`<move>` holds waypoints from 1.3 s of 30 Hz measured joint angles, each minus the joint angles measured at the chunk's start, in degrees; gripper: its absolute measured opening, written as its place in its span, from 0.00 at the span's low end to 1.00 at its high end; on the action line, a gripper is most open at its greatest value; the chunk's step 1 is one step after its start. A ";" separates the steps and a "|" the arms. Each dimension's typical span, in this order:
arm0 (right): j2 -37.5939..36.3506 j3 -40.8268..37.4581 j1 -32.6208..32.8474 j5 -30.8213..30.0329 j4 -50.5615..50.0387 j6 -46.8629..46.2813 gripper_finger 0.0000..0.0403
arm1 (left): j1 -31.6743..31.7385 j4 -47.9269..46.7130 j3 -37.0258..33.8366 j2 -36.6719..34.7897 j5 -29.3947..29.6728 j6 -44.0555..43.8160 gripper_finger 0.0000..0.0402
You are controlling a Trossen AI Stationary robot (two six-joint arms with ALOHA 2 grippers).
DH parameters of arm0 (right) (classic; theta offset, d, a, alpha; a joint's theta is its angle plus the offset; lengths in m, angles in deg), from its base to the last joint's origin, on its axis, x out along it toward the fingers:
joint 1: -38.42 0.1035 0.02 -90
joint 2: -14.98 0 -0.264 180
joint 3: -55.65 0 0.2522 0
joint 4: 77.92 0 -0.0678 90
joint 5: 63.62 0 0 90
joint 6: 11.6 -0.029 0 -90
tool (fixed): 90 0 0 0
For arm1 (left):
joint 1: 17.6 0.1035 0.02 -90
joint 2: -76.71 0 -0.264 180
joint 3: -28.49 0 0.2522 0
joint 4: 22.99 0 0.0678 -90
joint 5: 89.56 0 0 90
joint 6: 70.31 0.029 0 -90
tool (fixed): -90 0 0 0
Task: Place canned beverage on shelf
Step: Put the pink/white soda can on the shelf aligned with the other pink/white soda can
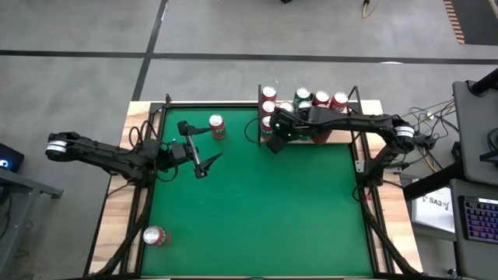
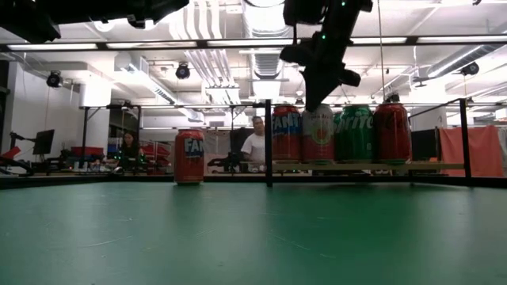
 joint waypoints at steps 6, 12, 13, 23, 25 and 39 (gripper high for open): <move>0.51 -0.02 -1.57 -1.46 0.12 1.31 0.02 | 0.00 -0.01 0.00 0.00 0.00 -0.02 0.95; 0.29 0.22 -1.73 -2.78 -0.05 2.43 0.02 | 0.00 -0.01 0.00 0.00 0.00 -0.02 0.95; 0.29 0.53 -1.67 -2.59 -0.09 2.43 0.02 | 0.00 0.01 0.00 0.00 0.01 -0.02 0.95; -0.48 10.33 -0.90 -0.88 -12.54 3.97 0.02 | 0.00 -0.05 0.00 0.07 0.02 -0.04 0.95; -0.50 11.61 -0.96 -0.92 -15.87 7.92 0.02 | 0.00 -0.03 0.00 0.07 0.02 -0.12 0.95; 2.38 11.37 -3.65 4.06 -19.10 25.49 0.02 | 0.00 0.12 0.00 0.07 0.00 -0.24 0.95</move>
